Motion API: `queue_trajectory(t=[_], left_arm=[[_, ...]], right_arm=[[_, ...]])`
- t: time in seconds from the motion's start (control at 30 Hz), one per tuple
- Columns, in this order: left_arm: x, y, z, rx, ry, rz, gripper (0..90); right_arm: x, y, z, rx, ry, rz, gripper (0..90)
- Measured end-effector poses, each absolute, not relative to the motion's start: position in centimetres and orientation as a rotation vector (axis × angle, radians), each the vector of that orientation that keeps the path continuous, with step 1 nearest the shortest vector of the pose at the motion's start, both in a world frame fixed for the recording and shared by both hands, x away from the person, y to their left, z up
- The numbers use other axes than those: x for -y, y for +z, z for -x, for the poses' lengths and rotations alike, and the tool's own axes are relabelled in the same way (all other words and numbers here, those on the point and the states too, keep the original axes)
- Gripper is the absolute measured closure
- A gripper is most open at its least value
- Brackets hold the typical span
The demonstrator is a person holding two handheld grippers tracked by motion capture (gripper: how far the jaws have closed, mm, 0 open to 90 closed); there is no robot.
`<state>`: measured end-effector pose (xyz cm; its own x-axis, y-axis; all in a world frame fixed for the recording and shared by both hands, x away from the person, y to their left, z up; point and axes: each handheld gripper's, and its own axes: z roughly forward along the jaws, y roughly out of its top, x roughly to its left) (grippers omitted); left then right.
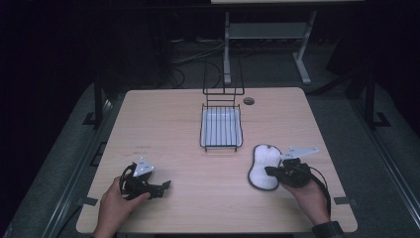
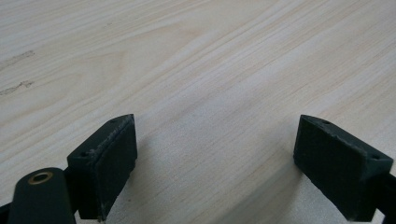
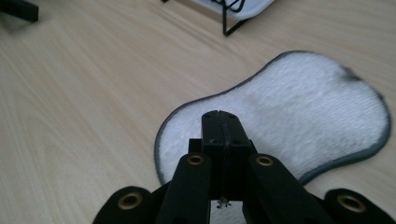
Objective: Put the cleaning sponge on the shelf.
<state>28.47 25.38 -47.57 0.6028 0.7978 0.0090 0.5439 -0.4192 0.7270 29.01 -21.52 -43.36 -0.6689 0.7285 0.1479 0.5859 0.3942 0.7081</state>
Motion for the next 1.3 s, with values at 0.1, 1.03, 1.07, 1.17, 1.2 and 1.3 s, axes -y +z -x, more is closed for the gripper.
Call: queue_trajectory(t=[0.1, 1.03, 1.07, 1.17, 1.2, 1.3], left_arm=[[-25.4, -47.6, -28.5, -1.055, 0.465, -2.129, 12.7], [-25.4, -47.6, -28.4, -1.056, 0.466, -2.131, 12.7], [-25.4, -47.6, -28.4, -1.055, 0.466, -2.132, 12.7], [-25.4, -47.6, -28.4, -1.055, 0.466, -2.131, 12.7], [-25.4, -47.6, -28.4, -1.056, 0.466, -2.131, 12.7], [-25.4, -47.6, -28.4, -1.056, 0.466, -2.131, 12.7]], right_arm=[[21.0, -43.7, -28.6, -2.487, 1.102, -1.158, 89.8], [23.4, -45.1, -27.2, -2.504, 1.044, -1.222, 89.8], [23.6, -45.1, -27.1, -2.503, 1.041, -1.229, 89.8], [24.1, -45.1, -27.0, -2.493, 1.041, -1.244, 89.8], [24.3, -45.0, -27.0, -2.490, 1.036, -1.254, 89.8], [24.8, -45.1, -26.9, -2.480, 1.036, -1.262, 89.8]])
